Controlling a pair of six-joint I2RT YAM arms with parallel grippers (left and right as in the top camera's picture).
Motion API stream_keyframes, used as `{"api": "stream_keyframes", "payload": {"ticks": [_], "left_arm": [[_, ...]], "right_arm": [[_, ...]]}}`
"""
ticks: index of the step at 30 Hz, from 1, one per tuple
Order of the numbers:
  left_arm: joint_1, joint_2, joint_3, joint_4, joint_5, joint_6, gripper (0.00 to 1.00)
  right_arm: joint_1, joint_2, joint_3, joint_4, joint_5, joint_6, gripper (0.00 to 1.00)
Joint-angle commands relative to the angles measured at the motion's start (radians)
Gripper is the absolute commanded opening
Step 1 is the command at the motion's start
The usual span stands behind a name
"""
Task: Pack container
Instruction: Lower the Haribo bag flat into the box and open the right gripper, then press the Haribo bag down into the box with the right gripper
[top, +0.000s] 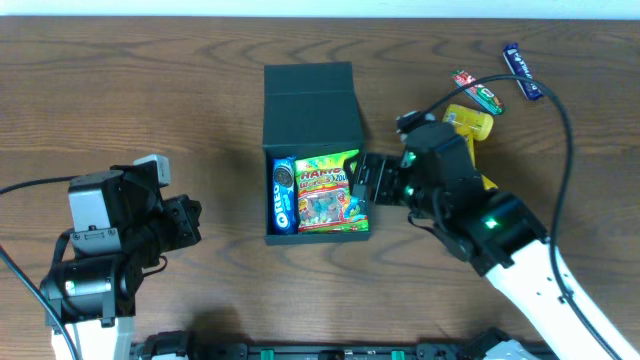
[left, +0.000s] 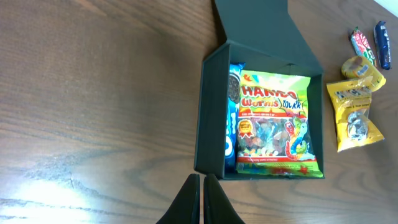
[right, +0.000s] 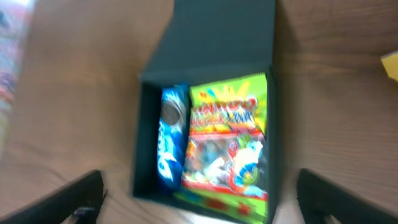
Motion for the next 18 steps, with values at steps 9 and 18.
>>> {"api": "stream_keyframes", "payload": {"ticks": [9, 18], "left_arm": [[-0.002, -0.001, 0.013, 0.0, 0.0, 0.021, 0.06], [-0.002, -0.001, 0.013, 0.0, 0.0, 0.022, 0.06]], "right_arm": [[0.124, 0.291, 0.003, 0.0, 0.114, -0.133, 0.01], [0.137, 0.487, 0.003, -0.001, 0.156, -0.111, 0.01]]}}
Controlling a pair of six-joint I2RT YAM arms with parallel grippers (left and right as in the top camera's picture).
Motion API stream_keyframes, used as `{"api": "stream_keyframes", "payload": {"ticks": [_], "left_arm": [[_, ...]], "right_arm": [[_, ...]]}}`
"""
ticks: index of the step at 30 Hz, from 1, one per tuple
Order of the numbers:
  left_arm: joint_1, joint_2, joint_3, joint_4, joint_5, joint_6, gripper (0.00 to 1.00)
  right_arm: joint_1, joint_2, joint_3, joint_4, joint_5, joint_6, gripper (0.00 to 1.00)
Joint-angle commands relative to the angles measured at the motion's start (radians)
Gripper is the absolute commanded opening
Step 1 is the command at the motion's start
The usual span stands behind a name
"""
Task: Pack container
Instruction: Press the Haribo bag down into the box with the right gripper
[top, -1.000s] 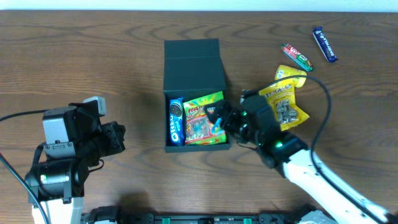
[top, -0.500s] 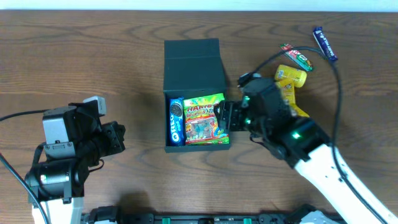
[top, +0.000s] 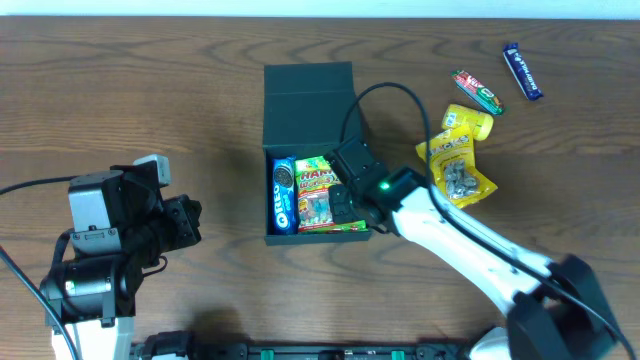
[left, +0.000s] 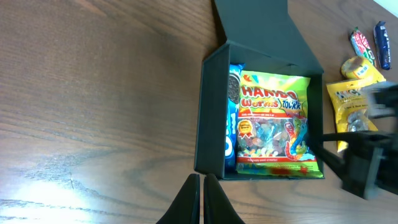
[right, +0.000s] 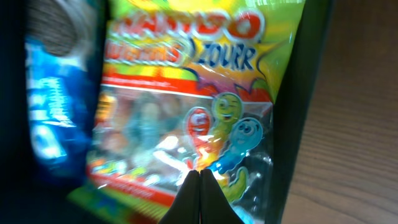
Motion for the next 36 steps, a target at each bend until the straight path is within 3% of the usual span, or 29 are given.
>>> {"api": "stream_keyframes", "payload": {"ticks": [1, 13, 20, 26, 36], "left_arm": [[-0.002, -0.001, 0.013, -0.001, 0.0, 0.022, 0.06], [-0.002, 0.0, 0.013, -0.001, 0.0, 0.022, 0.06], [-0.002, 0.0, 0.013, -0.002, 0.0, 0.023, 0.06], [-0.002, 0.0, 0.013, -0.003, 0.0, 0.022, 0.06], [-0.002, 0.0, 0.013, -0.006, 0.0, 0.022, 0.06]], "right_arm": [[0.01, 0.068, 0.003, 0.001, 0.048, -0.003, 0.01], [0.01, 0.192, 0.005, 0.045, 0.065, -0.003, 0.01], [0.011, 0.096, 0.158, -0.055, 0.065, -0.037, 0.01], [0.013, 0.039, 0.187, -0.006, 0.056, -0.068, 0.01], [0.024, 0.204, 0.146, 0.097, -0.06, -0.066, 0.01]]}}
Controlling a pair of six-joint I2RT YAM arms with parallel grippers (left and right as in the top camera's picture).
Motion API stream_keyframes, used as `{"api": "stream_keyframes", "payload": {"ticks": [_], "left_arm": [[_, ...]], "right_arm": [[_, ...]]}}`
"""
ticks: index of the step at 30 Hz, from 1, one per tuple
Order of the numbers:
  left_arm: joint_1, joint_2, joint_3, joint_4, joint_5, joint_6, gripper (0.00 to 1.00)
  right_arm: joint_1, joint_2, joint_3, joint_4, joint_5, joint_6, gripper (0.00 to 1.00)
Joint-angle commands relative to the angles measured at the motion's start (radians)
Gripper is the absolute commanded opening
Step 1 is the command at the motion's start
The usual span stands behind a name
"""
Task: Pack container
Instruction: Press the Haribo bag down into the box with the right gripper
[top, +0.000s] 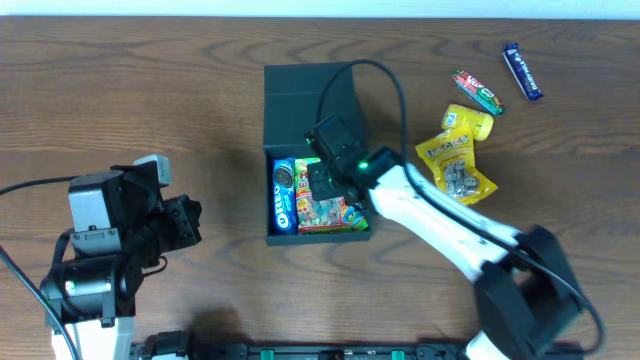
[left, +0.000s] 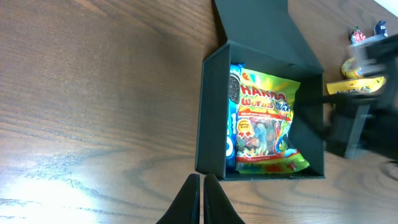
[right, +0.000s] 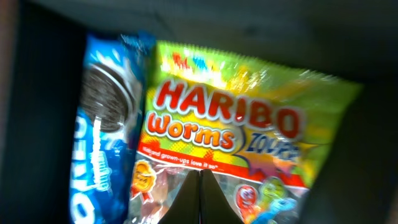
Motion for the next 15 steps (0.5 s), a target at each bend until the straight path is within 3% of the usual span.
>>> {"api": "stream_keyframes", "payload": {"ticks": [1, 15], "left_arm": [[-0.002, 0.0, 0.013, -0.007, 0.0, 0.022, 0.06], [-0.002, 0.0, 0.013, -0.031, 0.0, 0.022, 0.06]], "right_arm": [[0.015, 0.06, -0.014, 0.014, -0.047, -0.016, 0.01], [0.018, 0.166, -0.014, 0.04, -0.068, -0.01, 0.01]]}}
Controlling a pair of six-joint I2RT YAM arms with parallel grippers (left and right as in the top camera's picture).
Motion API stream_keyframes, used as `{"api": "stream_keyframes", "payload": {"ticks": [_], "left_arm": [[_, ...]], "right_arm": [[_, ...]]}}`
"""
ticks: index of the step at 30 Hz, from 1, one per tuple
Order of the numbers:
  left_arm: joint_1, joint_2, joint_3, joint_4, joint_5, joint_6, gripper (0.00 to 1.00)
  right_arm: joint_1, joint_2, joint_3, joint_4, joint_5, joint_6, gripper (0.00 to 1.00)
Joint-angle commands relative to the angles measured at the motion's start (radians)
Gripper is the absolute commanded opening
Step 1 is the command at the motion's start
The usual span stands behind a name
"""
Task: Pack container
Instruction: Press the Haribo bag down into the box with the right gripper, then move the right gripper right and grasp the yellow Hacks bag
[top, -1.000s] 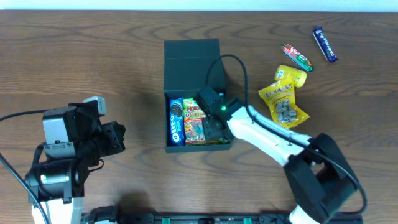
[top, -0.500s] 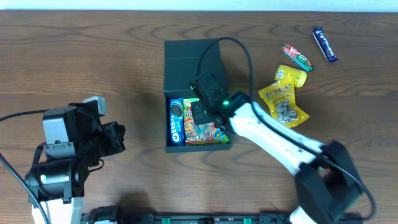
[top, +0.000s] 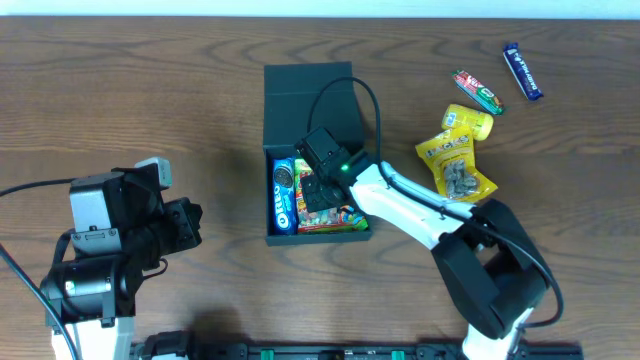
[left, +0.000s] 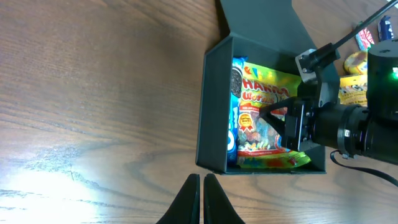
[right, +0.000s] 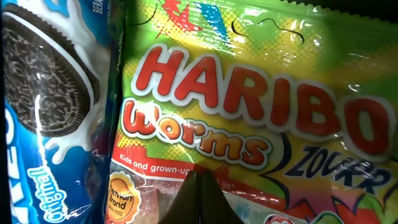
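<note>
A dark box (top: 315, 238) with its lid flipped back stands mid-table. Inside lie a blue Oreo pack (top: 283, 197) on the left and a green Haribo worms bag (top: 343, 212), lying skewed. My right gripper (top: 318, 186) is down in the box, shut, its tips (right: 199, 177) pressed against the Haribo bag (right: 249, 118) next to the Oreo pack (right: 50, 112). My left gripper (left: 202, 182) hovers shut and empty over bare wood in front of the box's left wall (left: 212, 118).
Two yellow snack bags (top: 455, 165) lie right of the box. A red candy bar (top: 477, 92) and a blue bar (top: 522, 70) sit at the far right. My right arm reaches across from the lower right.
My right gripper has moved toward the front left inside the box and sits closer on the Haribo bag. The left gripper has hardly moved.
At first my right gripper was open beside the box's right wall. It was then shut over the lower part of the Haribo bag. Later it was near the box's back with the bag skewed, and now it presses on the bag's middle.
</note>
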Motion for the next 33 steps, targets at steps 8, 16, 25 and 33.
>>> {"api": "stream_keyframes", "payload": {"ticks": [8, 16, 25, 33], "left_arm": [[-0.002, 0.0, 0.013, -0.009, 0.0, 0.037, 0.06], [-0.002, 0.0, 0.013, -0.01, 0.0, 0.037, 0.06], [-0.002, 0.0, 0.013, -0.01, 0.0, 0.037, 0.06], [-0.002, 0.0, 0.013, -0.009, 0.0, 0.039, 0.06]], "right_arm": [[-0.014, -0.134, 0.132, -0.141, -0.027, -0.067, 0.01], [-0.093, -0.487, 0.311, -0.331, 0.148, -0.173, 0.01], [-0.461, -0.613, 0.297, -0.584, 0.136, -0.241, 0.08], [-0.607, -0.556, 0.101, -0.549, 0.138, -0.343, 0.63]]}}
